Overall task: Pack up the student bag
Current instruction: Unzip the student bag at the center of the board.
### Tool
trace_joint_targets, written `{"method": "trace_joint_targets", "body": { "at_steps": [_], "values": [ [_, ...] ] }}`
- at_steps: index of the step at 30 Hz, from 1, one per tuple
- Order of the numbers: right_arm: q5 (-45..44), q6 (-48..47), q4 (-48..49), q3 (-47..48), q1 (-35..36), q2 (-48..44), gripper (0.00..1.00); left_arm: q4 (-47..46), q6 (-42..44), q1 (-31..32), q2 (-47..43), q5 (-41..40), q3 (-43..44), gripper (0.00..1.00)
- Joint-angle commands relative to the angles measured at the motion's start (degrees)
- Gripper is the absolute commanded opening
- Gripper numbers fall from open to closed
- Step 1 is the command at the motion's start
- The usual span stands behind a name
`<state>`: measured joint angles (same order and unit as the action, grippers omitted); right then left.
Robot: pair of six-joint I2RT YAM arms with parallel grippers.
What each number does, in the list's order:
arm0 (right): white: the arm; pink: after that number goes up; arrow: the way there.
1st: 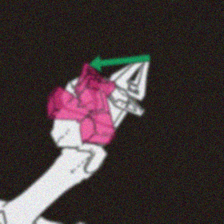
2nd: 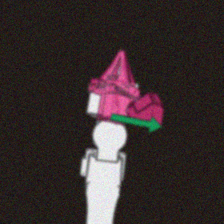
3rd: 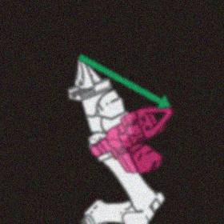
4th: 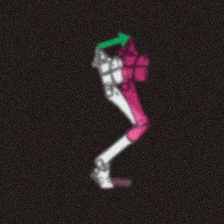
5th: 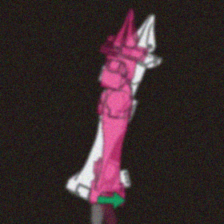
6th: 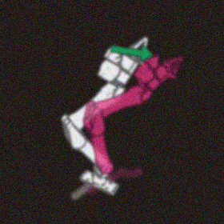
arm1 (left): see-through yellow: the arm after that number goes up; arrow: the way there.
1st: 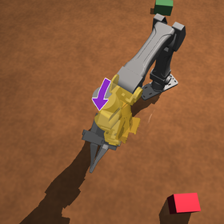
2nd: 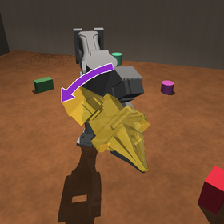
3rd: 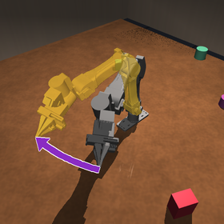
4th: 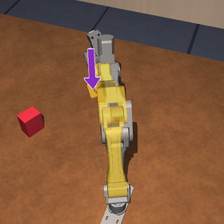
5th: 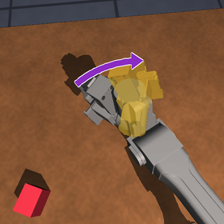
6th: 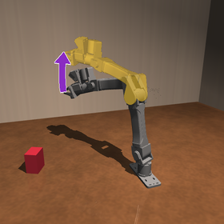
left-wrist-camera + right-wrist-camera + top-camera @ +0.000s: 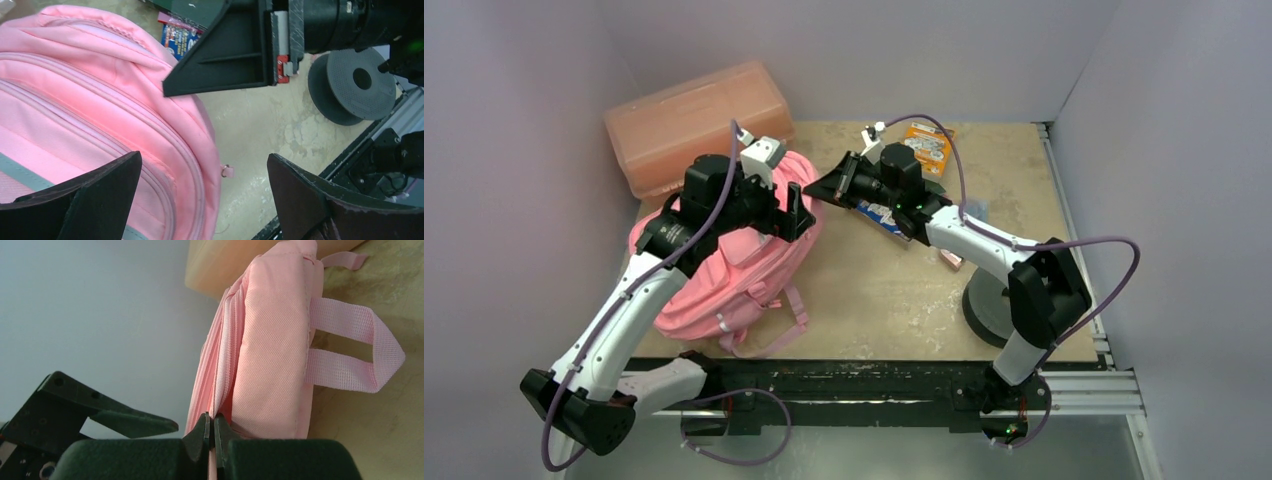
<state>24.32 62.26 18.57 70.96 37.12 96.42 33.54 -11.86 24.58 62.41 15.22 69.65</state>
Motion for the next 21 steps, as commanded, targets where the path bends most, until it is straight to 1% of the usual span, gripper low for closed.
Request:
{"method": "trace_joint_targets", "body": {
  "at_steps": [1, 4, 7, 11, 13, 16, 18, 21],
  "values": [
    [-2.7, 2.7, 3.7, 4.1, -0.3, -3.5, 0.00, 2.8, 3.0, 2.6, -0.2, 1.7, 1.8, 0.97],
    [-3.5, 2.6, 3.9, 3.7, -0.3, -4.2, 0.00, 2.2, 4.1, 5.5, -0.2, -1.0, 0.3, 0.95],
    [-4.1, 2.7, 3.8, 3.2, -0.3, -5.3, 0.00, 3.2, 4.9, 8.9, 0.6, -8.6, -0.2, 0.85],
    [-5.4, 2.5, 3.2, 2.4, -0.2, -7.3, 0.00, 4.6, 6.3, 12.2, 1.4, -19.9, -0.4, 0.78],
    [-6.1, 2.5, 3.8, 1.5, -0.2, -8.2, 0.00, 6.0, 6.8, 13.0, 2.9, -21.9, 0.4, 0.76],
    [-6.6, 2.6, 3.8, 1.4, -0.3, -9.0, 0.00, 6.2, 6.9, 14.0, 4.9, -23.9, 0.5, 0.78],
    [-6.6, 2.6, 4.1, 1.3, 0.0, -9.4, 0.00, 6.9, 6.9, 14.4, 5.9, -25.0, 1.1, 0.77],
    [-6.9, 1.5, 3.7, 1.0, 0.5, -10.0, 0.00, 7.5, 6.4, 14.4, 6.1, -29.6, 1.2, 0.68]
  ]
}}
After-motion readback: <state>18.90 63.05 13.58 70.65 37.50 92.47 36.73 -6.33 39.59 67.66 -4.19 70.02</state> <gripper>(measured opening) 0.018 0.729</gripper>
